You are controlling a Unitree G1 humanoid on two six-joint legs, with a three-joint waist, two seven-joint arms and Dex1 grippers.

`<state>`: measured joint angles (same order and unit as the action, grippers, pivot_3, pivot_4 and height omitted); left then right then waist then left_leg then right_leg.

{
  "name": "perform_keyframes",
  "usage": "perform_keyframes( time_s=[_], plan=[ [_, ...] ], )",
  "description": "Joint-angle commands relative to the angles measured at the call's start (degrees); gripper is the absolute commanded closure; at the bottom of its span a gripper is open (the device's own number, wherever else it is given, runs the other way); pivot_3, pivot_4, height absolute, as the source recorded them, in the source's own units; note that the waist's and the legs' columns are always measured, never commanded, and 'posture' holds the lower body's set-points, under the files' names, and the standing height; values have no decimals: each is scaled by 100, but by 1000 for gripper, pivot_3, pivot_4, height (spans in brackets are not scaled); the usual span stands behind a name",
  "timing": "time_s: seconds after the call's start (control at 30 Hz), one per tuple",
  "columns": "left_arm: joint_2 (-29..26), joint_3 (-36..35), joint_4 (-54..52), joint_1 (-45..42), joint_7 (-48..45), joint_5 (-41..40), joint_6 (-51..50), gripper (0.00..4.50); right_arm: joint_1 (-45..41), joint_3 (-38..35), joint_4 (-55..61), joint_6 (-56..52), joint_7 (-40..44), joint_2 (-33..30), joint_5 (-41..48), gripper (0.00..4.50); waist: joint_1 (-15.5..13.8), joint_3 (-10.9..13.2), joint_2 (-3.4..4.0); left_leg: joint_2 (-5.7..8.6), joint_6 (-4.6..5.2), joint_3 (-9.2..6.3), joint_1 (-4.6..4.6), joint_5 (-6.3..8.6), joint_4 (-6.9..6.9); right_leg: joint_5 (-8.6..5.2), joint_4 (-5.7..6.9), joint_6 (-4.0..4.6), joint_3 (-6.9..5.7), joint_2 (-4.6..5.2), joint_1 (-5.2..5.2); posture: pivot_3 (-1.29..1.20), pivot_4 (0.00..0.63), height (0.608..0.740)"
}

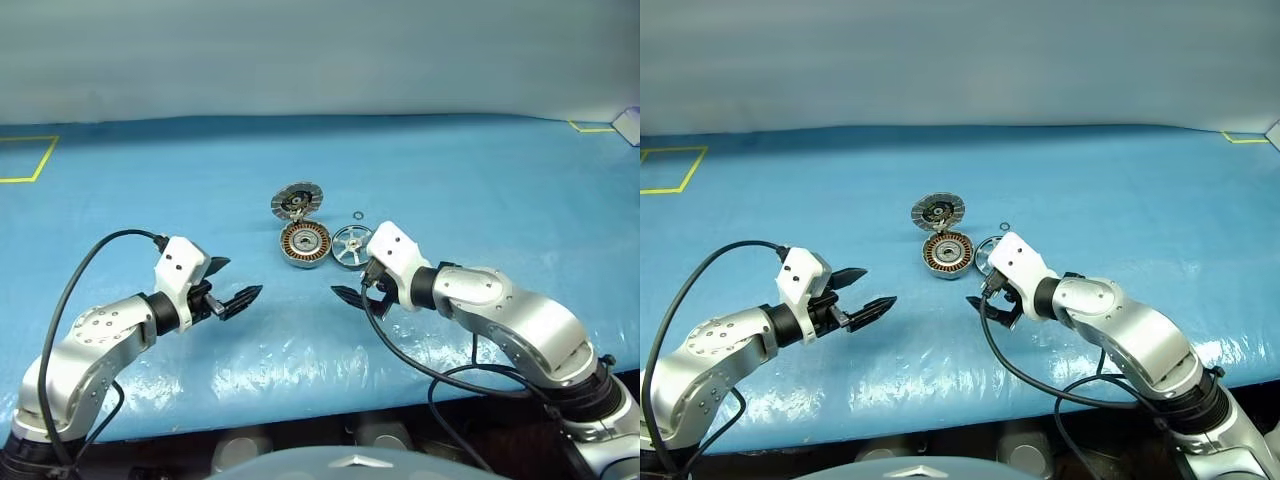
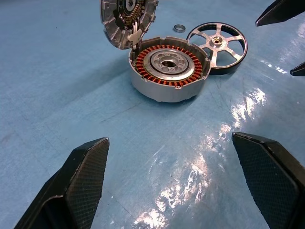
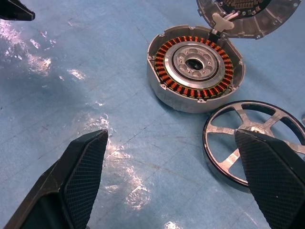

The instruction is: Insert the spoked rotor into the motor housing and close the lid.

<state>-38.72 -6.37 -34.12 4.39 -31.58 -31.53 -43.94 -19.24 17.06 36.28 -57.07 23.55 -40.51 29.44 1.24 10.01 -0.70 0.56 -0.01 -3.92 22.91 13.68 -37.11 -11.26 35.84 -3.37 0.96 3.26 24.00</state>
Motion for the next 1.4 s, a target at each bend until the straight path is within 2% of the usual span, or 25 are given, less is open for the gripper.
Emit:
perform_keyframes(
  time_s=[0.03, 0.2, 1.13, 1.3, 1.4],
  plan=[
    [-73, -46, -112, 67, -94, 131, 246, 19, -63, -113, 160, -15, 68, -27, -144, 28, 1, 0, 0, 0, 0, 0, 0, 0, -1, 0, 1, 0, 0, 0, 0, 0, 150, 740],
    [-32, -160, -193, 278, -152, 140, 342, 19, 172, -126, 148, -5, -34, 228, -251, 28, 0, 0, 0, -1, 0, 0, 0, 0, 0, 0, 1, 0, 0, -1, 0, 0, 150, 740],
    [-127, -164, -90, 382, -207, 258, 422, 19, 428, -439, 72, 85, 174, 403, -602, 28, 0, 0, 0, -1, 0, 1, -8, 0, -9, 2, 8, -2, 0, -1, -9, 0, 150, 740],
    [-84, -93, -21, 328, -217, 313, 492, 19, -278, 288, 5, 193, 817, -66, -908, 28, 24, 0, 0, -2, 0, 7, -13, 0, -14, 5, 10, -4, 3, -1, -10, 0, 150, 740],
    [62, 61, 111, 296, -259, 495, 851, 19, -1141, 1001, -381, 363, 1441, -221, -1235, 28, 39, 0, 1, -3, 0, 8, -25, 0, -15, 5, 13, -4, 1, -2, -19, 0, 150, 740]
  ],
)
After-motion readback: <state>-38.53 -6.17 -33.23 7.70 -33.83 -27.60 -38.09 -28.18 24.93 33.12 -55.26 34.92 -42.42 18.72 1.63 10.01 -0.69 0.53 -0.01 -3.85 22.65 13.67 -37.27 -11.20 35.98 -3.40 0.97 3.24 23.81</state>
